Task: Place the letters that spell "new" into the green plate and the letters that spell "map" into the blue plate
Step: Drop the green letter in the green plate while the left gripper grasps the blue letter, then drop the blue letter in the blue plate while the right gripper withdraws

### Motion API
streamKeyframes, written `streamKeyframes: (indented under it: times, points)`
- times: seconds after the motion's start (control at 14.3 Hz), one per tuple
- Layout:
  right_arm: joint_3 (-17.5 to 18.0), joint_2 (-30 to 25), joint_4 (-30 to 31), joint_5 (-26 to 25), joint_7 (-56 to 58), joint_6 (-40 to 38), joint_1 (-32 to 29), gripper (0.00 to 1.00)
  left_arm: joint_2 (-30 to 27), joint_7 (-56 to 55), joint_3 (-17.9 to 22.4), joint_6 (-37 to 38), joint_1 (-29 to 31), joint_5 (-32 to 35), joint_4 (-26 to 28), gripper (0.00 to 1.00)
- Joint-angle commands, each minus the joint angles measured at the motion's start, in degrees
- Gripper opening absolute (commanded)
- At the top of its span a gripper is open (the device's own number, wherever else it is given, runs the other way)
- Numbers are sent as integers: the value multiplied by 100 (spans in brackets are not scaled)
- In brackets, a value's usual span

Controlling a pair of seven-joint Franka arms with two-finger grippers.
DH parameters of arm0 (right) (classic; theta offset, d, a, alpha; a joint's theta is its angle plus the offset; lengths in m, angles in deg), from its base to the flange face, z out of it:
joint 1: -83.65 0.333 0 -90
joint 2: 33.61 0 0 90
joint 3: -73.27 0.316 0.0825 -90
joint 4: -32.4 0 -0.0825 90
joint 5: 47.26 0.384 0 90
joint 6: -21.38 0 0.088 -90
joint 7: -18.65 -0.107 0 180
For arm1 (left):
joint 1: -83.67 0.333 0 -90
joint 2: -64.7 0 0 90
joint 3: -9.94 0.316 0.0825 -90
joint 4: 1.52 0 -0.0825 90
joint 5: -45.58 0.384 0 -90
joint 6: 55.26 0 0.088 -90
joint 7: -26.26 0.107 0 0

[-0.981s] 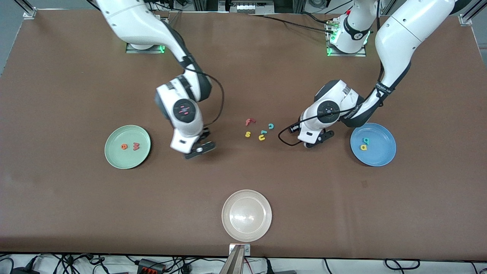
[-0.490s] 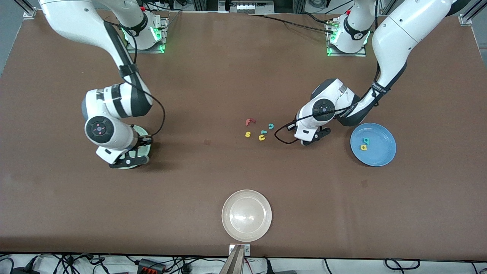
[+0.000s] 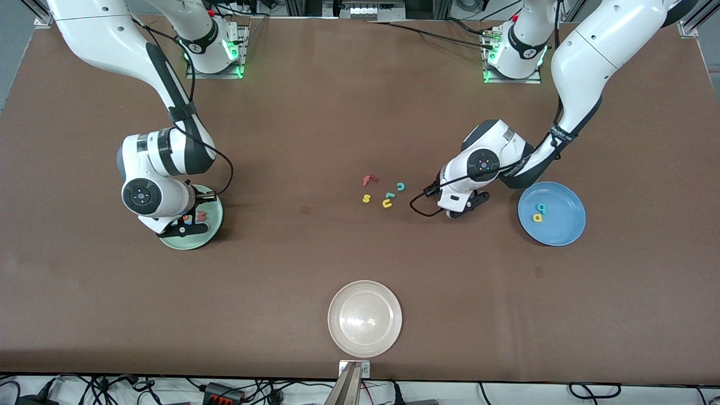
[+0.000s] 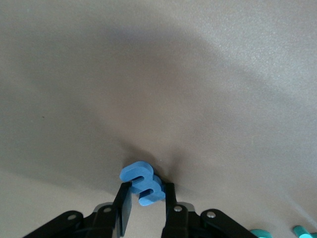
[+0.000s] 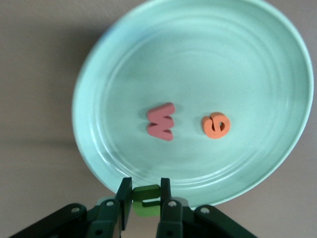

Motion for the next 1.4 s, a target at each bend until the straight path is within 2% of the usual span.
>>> streamKeyframes:
  times: [0.0,0.14,0.21,0.28,0.35,0.56,0.77,0.91,1.12,1.19,1.26,1.33]
  points:
    - [98,66,84,-20,16,72,-170,11,-38,59,6,4,61,-14,29,14]
    - [98,120,84,-20,16,151,-179,14,-265,94,-2,414,78,-14,-58,11]
    - [98,181,67,-11,-2,212,-179,29,-476,251,-20,878,78,-14,-259,11]
    - [98,181,67,-11,-28,300,-197,73,-582,504,-29,1440,78,-14,-548,11]
    - [98,173,41,-11,-46,309,-275,100,-592,812,-11,1950,87,-14,-899,12]
    - [107,-151,-91,16,-116,134,-276,100,-566,2023,15,2605,463,-5,-1508,12]
    - [98,-503,-406,24,-107,-304,-302,100,-513,3307,24,2632,1114,600,-1474,13]
    - [80,-557,-871,269,-90,-752,-381,100,-408,3731,242,2632,1317,864,-1439,13]
    - [80,-548,-1863,455,7,-1595,-583,100,-171,4398,560,2562,1607,926,-1360,25]
    - [72,-557,-2206,472,-2,-1850,-662,100,-144,4409,569,2553,1642,927,-1333,54]
    - [45,-644,-2436,447,-28,-2079,-680,100,-152,4409,569,2562,1651,918,-1333,95]
    - [19,-680,-2682,446,-28,-2255,-724,100,-205,4453,560,2614,1660,927,-1342,100]
